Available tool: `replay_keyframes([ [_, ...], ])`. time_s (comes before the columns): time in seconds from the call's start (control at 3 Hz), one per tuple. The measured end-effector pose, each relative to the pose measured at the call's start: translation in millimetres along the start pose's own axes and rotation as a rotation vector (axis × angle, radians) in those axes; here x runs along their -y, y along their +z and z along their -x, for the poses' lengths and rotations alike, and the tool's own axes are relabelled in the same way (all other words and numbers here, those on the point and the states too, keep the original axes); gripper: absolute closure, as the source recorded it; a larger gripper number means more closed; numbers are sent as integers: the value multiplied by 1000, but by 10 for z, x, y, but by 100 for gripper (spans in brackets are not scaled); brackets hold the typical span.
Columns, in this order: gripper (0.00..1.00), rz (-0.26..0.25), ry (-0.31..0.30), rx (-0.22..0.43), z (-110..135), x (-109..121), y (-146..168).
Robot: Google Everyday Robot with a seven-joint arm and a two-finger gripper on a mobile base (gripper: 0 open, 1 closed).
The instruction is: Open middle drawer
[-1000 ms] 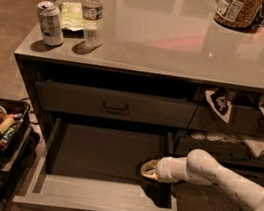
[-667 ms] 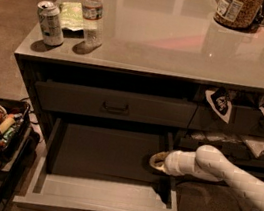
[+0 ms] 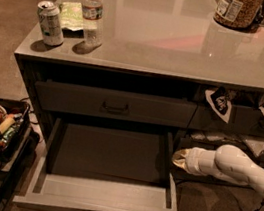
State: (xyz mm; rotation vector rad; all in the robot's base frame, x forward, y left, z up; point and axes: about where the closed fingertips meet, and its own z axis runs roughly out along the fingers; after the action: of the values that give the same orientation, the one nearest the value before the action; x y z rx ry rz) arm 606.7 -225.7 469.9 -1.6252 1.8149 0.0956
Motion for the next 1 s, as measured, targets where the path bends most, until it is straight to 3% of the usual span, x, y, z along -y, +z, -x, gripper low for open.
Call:
replay_keyframes([
  [0.33,100,-46,55,-102,-134,-143,-500],
  [1.0,55,-37,60,-111,-107,-240,-550],
])
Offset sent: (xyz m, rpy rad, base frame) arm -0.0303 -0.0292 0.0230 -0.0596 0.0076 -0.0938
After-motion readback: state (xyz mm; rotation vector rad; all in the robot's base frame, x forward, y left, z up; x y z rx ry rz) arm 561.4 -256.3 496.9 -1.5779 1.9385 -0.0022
